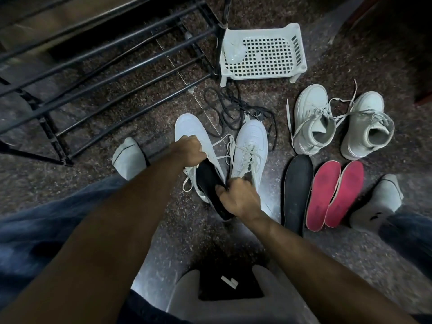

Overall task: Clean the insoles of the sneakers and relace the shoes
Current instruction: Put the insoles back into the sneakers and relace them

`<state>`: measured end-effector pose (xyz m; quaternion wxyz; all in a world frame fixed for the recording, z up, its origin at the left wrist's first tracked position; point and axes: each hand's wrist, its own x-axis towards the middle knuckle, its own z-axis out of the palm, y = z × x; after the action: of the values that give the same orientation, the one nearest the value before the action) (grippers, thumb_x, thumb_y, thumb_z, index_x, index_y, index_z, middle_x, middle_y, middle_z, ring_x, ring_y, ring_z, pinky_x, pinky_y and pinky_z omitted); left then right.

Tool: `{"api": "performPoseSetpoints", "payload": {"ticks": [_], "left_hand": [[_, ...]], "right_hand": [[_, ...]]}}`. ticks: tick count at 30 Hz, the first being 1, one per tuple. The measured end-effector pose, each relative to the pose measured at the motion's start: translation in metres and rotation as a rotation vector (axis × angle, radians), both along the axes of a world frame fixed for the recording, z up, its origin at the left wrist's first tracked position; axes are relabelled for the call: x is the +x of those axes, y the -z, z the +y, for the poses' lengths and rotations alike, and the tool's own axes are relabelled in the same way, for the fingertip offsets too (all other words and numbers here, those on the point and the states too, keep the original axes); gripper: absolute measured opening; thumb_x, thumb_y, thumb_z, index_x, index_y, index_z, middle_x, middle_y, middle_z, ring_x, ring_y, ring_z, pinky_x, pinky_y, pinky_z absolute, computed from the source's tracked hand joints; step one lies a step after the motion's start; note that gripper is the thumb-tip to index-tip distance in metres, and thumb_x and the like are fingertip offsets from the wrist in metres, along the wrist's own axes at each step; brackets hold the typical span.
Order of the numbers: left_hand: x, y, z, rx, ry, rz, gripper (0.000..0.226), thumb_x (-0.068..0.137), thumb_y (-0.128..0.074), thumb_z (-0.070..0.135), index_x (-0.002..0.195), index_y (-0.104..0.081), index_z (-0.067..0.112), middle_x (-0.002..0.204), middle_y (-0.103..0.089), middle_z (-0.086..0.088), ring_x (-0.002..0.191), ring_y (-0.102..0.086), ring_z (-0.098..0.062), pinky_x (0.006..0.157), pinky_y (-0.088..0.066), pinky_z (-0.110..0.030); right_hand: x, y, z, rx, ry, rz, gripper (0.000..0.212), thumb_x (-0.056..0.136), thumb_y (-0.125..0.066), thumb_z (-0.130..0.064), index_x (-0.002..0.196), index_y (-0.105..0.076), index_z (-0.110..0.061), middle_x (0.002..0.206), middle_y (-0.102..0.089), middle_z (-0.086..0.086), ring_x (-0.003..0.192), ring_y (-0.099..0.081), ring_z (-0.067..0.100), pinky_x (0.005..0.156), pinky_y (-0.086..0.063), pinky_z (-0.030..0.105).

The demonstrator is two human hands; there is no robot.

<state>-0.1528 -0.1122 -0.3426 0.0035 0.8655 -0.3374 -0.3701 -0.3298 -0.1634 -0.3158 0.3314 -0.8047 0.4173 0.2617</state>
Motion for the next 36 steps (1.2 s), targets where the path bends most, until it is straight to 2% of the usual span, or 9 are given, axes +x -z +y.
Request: {"api": "performPoseSetpoints", "payload": {"ticks": [3,7,10,12,14,17,22,30,36], "left_hand": [[-0.001,-0.003,-0.003,-0.009,-0.017,0.011,0.035,0.092,-0.052,0.028,0.112,-0.057,-0.001,0.122,-0.052,-0.018,0.121,-0.044,-0.033,0.090,-0.042,-0.038],[-0.002,-0.002,-0.001,0.013,-0.046,0.053,0.032,0.090,-0.055,0.028,0.105,-0.060,0.000,0.105,-0.054,-0.014,0.118,-0.045,-0.033,0.085,-0.042,-0.035],[-0.005,-0.001,0.003,0.045,-0.024,0.092,0.030,0.088,-0.054,0.027,0.091,-0.063,-0.002,0.080,-0.050,-0.010,0.112,-0.047,-0.034,0.072,-0.038,-0.034],[-0.007,0.001,0.004,0.045,-0.031,0.097,0.035,0.089,-0.053,0.026,0.092,-0.063,-0.008,0.089,-0.055,-0.020,0.110,-0.049,-0.036,0.072,-0.038,-0.040],[-0.007,0.004,0.004,0.037,-0.049,0.097,0.033,0.089,-0.053,0.026,0.081,-0.061,-0.006,0.100,-0.057,-0.024,0.109,-0.048,-0.036,0.069,-0.034,-0.038],[-0.002,0.012,0.005,0.051,-0.089,0.123,0.035,0.087,-0.054,0.028,0.059,-0.044,0.009,0.075,-0.049,-0.012,0.104,-0.044,-0.032,0.068,-0.032,-0.032],[-0.001,0.019,0.004,0.067,-0.105,0.160,0.033,0.086,-0.054,0.031,0.060,-0.045,0.012,0.072,-0.041,-0.003,0.098,-0.039,-0.028,0.070,-0.035,-0.032],[0.003,0.026,0.005,0.070,-0.157,0.171,0.032,0.086,-0.054,0.034,0.063,-0.046,0.012,0.087,-0.045,-0.007,0.100,-0.039,-0.028,0.071,-0.036,-0.032],[0.004,0.037,0.004,0.093,-0.164,0.166,0.031,0.080,-0.053,0.041,0.063,-0.043,0.018,0.101,-0.051,-0.011,0.093,-0.037,-0.026,0.073,-0.037,-0.032]], "right_hand": [[-0.018,-0.003,-0.008,0.263,0.245,0.035,0.027,0.093,-0.054,-0.028,0.089,-0.062,-0.003,0.063,-0.068,0.013,0.053,-0.069,0.030,0.053,-0.058,0.035],[-0.007,0.010,-0.005,0.271,0.362,-0.050,0.023,0.095,-0.058,-0.018,0.089,-0.065,0.003,0.056,-0.063,0.007,0.037,-0.061,0.023,0.039,-0.051,0.028],[0.019,0.023,0.002,0.191,0.348,-0.076,0.026,0.091,-0.062,-0.023,0.084,-0.067,0.001,0.063,-0.068,0.012,0.047,-0.067,0.026,0.048,-0.057,0.034],[0.030,0.032,0.005,0.165,0.384,-0.086,0.023,0.089,-0.063,-0.022,0.084,-0.065,0.000,0.071,-0.069,0.014,0.054,-0.069,0.029,0.057,-0.060,0.043],[0.033,0.040,0.006,0.178,0.431,-0.088,0.023,0.088,-0.064,-0.021,0.084,-0.064,0.001,0.070,-0.070,0.016,0.056,-0.070,0.031,0.055,-0.060,0.046],[0.029,0.044,0.005,0.180,0.417,-0.098,0.026,0.090,-0.064,-0.023,0.081,-0.066,0.001,0.069,-0.069,0.017,0.057,-0.070,0.032,0.053,-0.059,0.045],[0.022,0.041,-0.004,0.301,0.361,-0.066,0.023,0.091,-0.059,-0.013,0.074,-0.061,0.003,0.046,-0.061,0.011,0.045,-0.065,0.033,0.047,-0.057,0.044],[0.034,0.046,0.011,0.001,0.250,-0.050,0.022,0.082,-0.057,-0.014,0.095,-0.072,-0.004,0.099,-0.070,0.017,0.094,-0.066,0.033,0.075,-0.052,0.034],[0.032,0.041,0.001,-0.108,-0.162,-0.004,0.020,0.091,-0.059,-0.023,0.104,-0.067,-0.011,0.104,-0.069,0.012,0.096,-0.065,0.034,0.070,-0.045,0.034]]}}
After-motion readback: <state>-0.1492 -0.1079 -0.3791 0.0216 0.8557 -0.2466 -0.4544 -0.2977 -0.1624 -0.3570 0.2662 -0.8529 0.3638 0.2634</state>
